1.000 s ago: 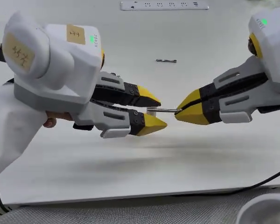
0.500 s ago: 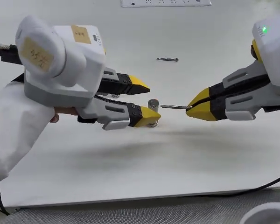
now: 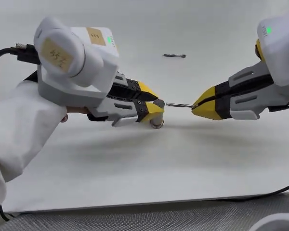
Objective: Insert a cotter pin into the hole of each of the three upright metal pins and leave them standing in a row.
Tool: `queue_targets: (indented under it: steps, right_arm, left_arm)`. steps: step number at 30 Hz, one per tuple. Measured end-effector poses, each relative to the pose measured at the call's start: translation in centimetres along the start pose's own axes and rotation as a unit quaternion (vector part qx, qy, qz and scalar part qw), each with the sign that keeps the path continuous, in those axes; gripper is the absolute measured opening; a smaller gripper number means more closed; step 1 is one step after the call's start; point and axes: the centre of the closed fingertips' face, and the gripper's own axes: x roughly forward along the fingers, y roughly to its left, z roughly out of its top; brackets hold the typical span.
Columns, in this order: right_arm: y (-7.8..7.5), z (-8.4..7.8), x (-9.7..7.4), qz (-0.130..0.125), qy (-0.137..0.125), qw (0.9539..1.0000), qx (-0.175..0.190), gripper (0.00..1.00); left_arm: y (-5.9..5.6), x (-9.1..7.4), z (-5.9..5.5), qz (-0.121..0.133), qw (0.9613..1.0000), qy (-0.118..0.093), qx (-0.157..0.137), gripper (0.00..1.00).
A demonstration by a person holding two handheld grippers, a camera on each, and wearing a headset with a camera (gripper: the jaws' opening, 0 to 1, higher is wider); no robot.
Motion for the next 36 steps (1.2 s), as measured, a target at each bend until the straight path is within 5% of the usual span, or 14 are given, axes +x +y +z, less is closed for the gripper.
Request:
queue_targets:
  steps: [36]
  right_arm:
    - [-0.4,1.5,3.9,0.035,0.015,0.9979,-0.052,0.00]
  left_arm:
    - [-0.1,0.2,0.2,-0.010,0.9999,0.001,0.005,0.10]
